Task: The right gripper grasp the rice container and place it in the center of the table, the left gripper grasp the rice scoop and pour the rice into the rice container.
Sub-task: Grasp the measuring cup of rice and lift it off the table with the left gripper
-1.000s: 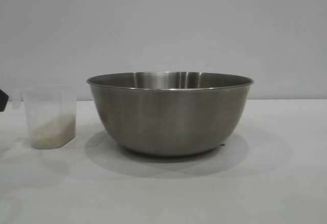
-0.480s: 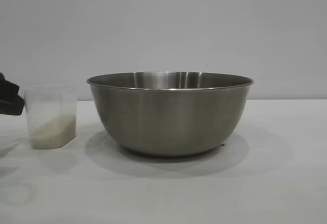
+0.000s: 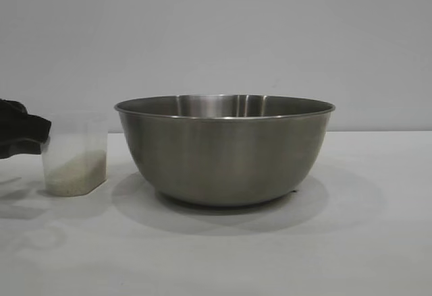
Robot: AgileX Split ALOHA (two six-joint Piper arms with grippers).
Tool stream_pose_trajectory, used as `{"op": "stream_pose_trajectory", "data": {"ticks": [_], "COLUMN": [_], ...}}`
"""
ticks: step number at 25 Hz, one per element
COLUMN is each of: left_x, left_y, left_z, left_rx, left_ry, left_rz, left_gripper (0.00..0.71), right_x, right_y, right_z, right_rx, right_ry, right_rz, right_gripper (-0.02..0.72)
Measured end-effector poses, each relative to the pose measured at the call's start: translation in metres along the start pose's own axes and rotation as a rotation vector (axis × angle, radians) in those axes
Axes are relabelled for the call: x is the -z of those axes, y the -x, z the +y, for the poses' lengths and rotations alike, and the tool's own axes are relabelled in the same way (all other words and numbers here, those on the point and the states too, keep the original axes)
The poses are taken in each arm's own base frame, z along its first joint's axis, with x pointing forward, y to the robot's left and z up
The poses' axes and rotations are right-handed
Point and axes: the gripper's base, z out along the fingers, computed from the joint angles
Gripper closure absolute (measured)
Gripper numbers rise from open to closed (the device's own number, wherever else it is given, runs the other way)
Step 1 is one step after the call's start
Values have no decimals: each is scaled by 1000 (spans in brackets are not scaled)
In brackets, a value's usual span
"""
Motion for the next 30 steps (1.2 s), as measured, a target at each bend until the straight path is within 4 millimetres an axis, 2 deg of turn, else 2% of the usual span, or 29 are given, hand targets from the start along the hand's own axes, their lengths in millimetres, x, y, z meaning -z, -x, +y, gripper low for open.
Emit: {"op": "stream_pose_trajectory", "data": {"ticks": [7,8,11,13,19,24,30], "left_x": [-4,-5,-6,-6,-6,0,2], "left_y": [3,4,6,6,6,27,76], "left_z": [-2,-3,-5,-6,-5,0,0], "left_rx": [-11,-16,-27,-37,-108,-230,-342], "left_ry": [-21,-33,-56,-62,-56,10,32], "left_rz": [-16,-19,-28,-28,-32,-95,-274], "left_gripper": [662,621,621,710,710,710,710], "right_x": [0,0,0,0,0,0,0], "right_y": [0,0,0,0,0,0,0], "right_z": [0,0,0,0,0,0,0], "right_rx": [0,0,0,0,0,0,0], "right_ry": [0,0,0,0,0,0,0], "right_rz": [0,0,0,0,0,0,0], "right_gripper": [245,245,245,245,245,245,245]}}
